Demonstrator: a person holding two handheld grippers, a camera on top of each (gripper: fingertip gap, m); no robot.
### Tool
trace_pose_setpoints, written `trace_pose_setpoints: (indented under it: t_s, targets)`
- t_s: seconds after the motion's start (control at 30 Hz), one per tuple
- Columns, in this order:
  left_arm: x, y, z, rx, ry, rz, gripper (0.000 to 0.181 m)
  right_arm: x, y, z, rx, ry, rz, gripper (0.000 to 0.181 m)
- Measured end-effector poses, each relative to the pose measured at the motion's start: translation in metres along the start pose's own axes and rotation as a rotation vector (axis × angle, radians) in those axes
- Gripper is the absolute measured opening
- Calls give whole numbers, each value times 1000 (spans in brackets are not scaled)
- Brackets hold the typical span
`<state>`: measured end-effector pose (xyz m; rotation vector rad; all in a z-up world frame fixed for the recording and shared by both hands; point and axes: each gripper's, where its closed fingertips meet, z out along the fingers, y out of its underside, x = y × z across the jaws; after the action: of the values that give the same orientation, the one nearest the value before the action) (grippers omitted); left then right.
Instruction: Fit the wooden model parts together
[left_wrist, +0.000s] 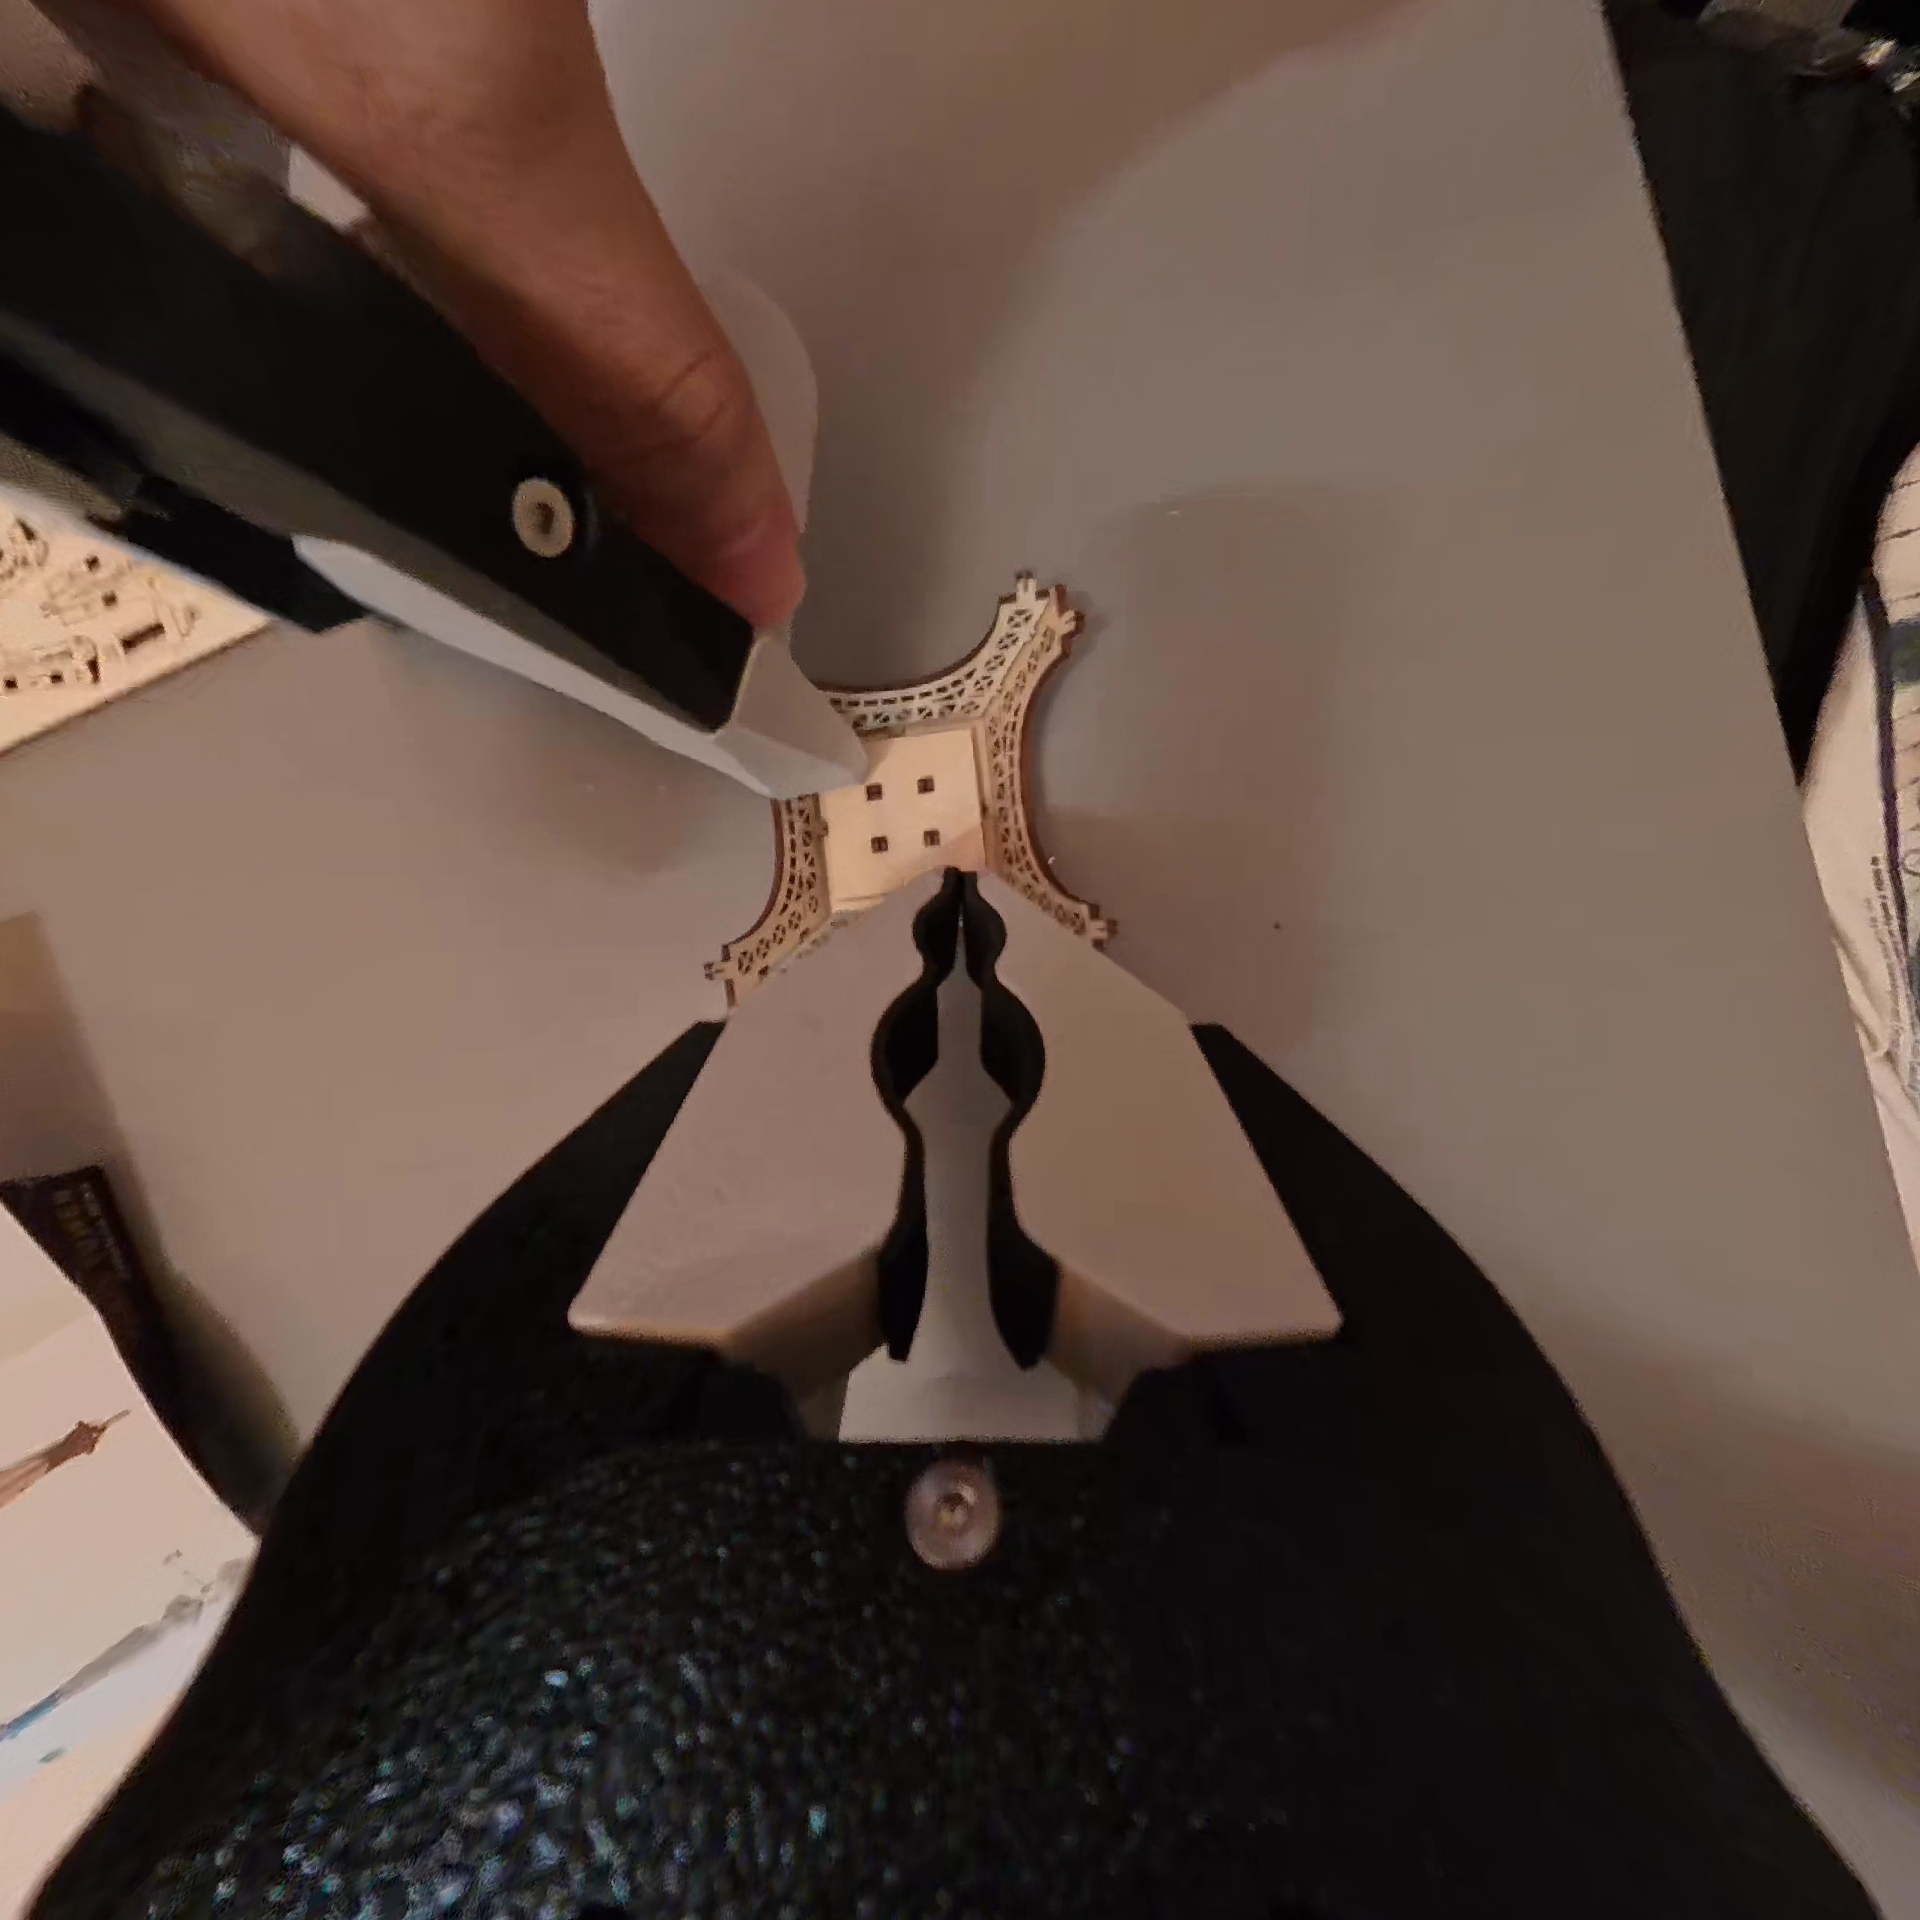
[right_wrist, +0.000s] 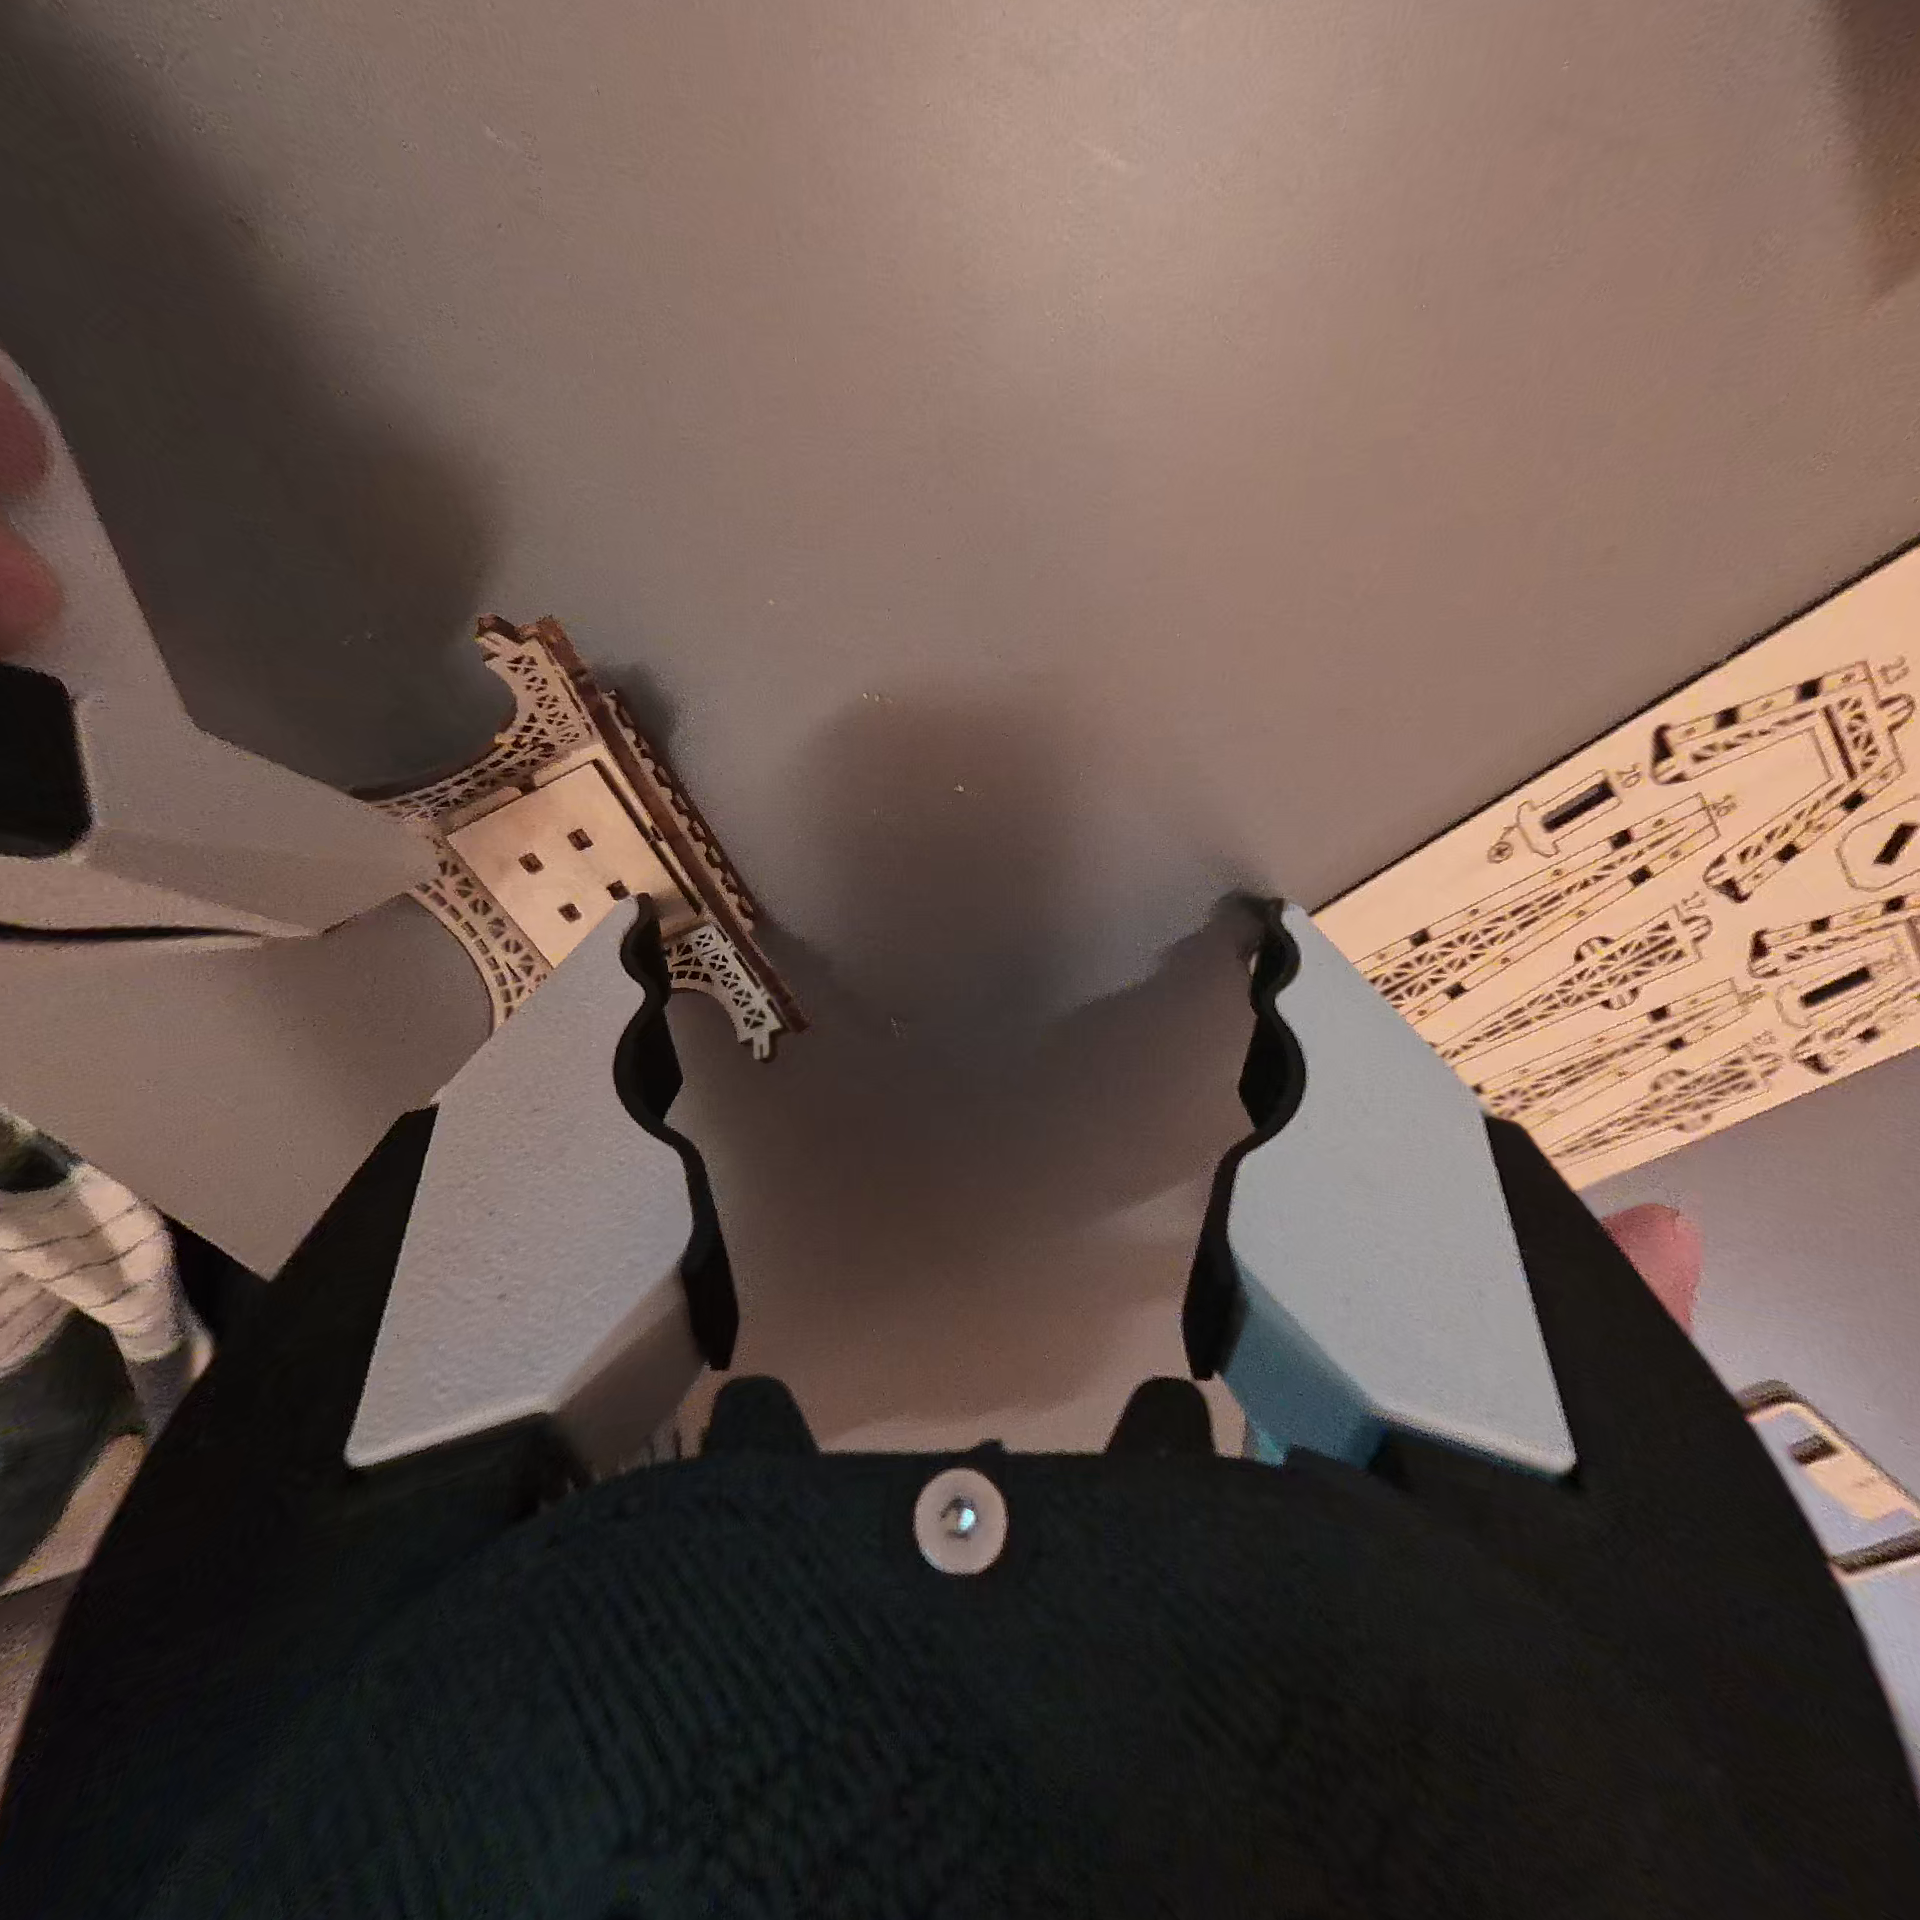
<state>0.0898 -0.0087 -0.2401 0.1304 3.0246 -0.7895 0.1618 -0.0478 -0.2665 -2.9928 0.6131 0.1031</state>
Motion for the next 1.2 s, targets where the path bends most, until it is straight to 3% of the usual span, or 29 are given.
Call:
trace_pose_setpoints:
  t_s: [0.07, 0.17, 0.23, 0.37, 0.4, 0.43, 0.57, 0.63, 0.7, 0.8, 0.93, 1.1, 1.2]
  targets:
    - [-5, 3, -1, -30, -35, -73, 0, 0, 1, 0, 9, -4, 17, 111]
    - [-7, -1, -10, 33, -54, -282, 7, 0, 1, 0, 7, -4, 32, 111]
    - [-7, -1, -14, 53, -29, -420, 29, 0, 1, 0, 18, -3, 26, 111]
    - [-13, 3, -20, 54, -32, -641, 50, 1, 0, 1, 44, -2, 16, 112]
    - [-19, 5, -21, 52, -57, -708, 64, 1, 0, 0, 45, -2, 16, 112]
    - [-24, 10, -21, 28, -79, -759, 78, 1, 0, 1, 43, -2, 15, 112]
    - [-27, 42, -16, -179, -146, -824, 96, 1, 0, 1, 32, -3, 15, 112]
    - [-19, 39, -12, -197, -68, -809, 89, 1, 1, 1, 28, -1, 23, 113]
    - [-16, 33, -14, -183, -22, -796, 66, 1, 0, 1, 37, -2, 23, 113]
    - [-18, 36, -18, -217, -71, -835, 78, 1, 0, 1, 58, -1, 24, 113]
    - [-41, 49, -26, -129, -312, -958, 111, 1, -1, 1, 102, -1, 24, 113]
    - [-24, 41, -14, -8, -213, -1171, 110, 1, -1, 1, 78, -1, 21, 113]
    - [-27, 47, -14, -51, -295, -1207, 110, 2, -1, 1, 69, -1, 24, 113]
